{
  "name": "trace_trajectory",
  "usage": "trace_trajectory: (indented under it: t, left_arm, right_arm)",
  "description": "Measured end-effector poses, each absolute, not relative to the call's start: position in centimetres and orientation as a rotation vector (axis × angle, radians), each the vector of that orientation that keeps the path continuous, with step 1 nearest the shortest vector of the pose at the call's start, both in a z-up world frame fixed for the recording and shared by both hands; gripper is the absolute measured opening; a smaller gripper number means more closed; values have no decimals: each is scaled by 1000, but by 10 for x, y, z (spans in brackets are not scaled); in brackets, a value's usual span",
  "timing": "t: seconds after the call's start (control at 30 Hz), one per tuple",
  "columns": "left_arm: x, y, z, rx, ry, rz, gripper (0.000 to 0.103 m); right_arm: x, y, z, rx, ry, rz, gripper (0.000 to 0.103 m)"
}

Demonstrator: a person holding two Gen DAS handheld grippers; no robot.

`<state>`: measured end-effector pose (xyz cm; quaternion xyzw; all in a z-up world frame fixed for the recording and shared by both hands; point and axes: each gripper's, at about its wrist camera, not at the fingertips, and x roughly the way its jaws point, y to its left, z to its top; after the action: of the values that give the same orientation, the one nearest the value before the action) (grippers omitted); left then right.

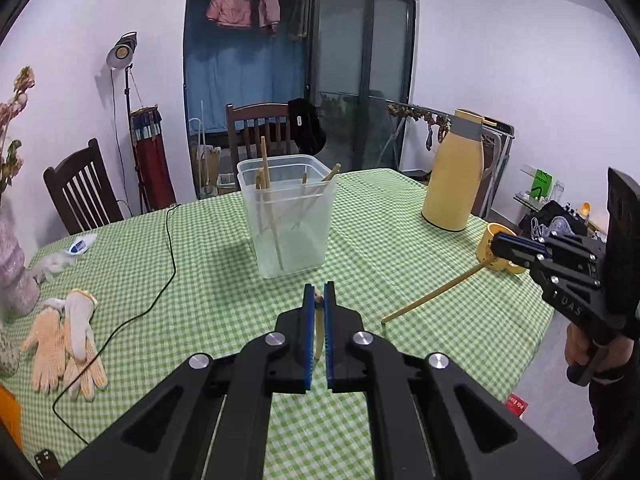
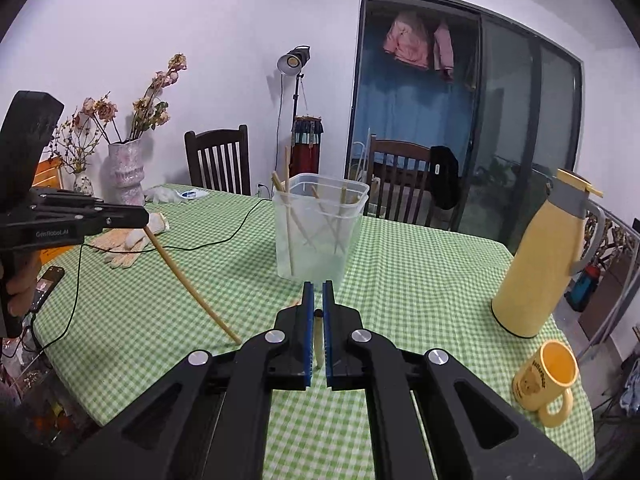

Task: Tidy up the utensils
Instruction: 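Lift the right tool's chopstick toward the container while the left tool carries its chopstick too, then lower both held chopsticks into the clear container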

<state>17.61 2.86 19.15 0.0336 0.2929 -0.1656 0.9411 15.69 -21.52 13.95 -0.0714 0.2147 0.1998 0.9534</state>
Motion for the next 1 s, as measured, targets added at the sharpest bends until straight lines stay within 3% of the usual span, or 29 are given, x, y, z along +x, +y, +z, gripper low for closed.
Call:
trace_trajectory:
  t: [0.5,0.77,1.0]
  left_arm:
    - [202,31,230,78,548,-374,1]
    - [217,33,333,107,365,-419,1]
    - [273,24,397,138,319,-391,1]
  right_arm:
    - [183,-207,168,-160,452,496,4]
    - [210,-204,264,-185,312,540,4]
    - [268,-187,337,-195,234,538,4]
